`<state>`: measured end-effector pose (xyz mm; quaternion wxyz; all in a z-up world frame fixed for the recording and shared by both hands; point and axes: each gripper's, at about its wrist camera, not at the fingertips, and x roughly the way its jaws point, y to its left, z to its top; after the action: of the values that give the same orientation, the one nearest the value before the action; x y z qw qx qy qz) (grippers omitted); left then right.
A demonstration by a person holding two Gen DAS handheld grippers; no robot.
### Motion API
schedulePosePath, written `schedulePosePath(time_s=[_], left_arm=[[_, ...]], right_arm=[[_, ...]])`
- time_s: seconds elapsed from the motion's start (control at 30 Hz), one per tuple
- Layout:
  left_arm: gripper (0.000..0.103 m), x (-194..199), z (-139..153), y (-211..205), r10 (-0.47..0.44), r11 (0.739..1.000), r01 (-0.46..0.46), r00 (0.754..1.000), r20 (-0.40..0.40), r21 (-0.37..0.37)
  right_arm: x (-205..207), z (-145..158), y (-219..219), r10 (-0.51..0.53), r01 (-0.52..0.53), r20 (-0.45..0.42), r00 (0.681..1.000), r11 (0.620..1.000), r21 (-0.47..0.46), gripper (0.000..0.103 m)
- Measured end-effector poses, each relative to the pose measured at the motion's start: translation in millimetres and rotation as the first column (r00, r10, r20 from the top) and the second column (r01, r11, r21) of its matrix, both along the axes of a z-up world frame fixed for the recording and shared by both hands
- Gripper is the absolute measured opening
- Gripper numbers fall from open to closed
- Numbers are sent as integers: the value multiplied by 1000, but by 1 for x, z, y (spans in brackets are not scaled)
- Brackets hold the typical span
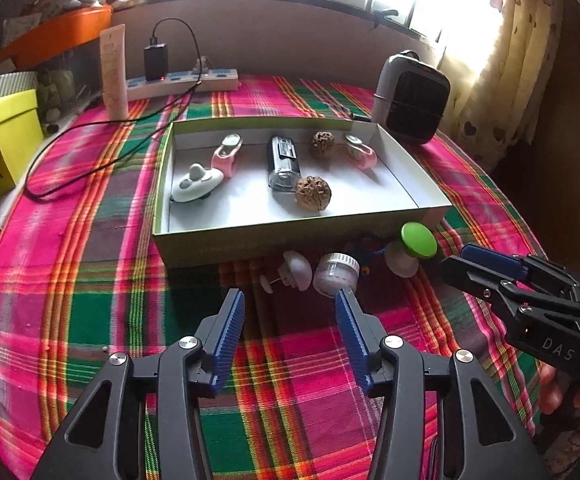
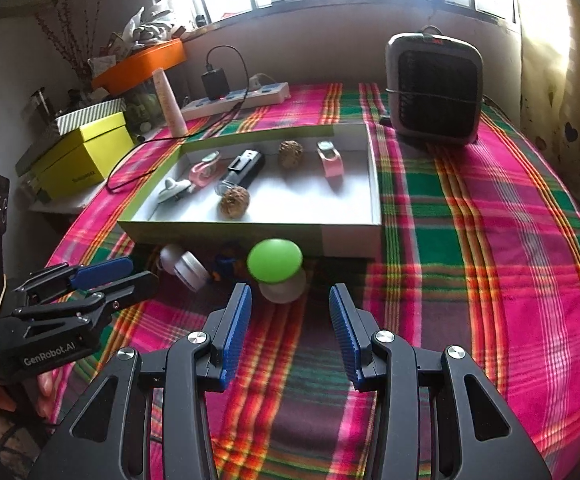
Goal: Organize objects
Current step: 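Withdraw both open tools from the box toward remaining loose items, then close right tool on green mushroom-shaped object while left tool hovers near jar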
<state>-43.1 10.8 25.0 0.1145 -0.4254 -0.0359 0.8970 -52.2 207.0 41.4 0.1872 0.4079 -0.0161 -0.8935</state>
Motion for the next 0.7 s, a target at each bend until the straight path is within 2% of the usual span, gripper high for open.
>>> schedulePosePath(time_s=[0.47,0.7], left_arm=[[47,-18,-10,-5,48,999,-48,998,29,11],[47,-28,-14,-1,35,999,-35,999,34,-3]], right_arm=[[-4,-9,6,-5,5,31,1000,1000,-3,43],[-7,-14,3,-1,1,45,999,1000,2,43]])
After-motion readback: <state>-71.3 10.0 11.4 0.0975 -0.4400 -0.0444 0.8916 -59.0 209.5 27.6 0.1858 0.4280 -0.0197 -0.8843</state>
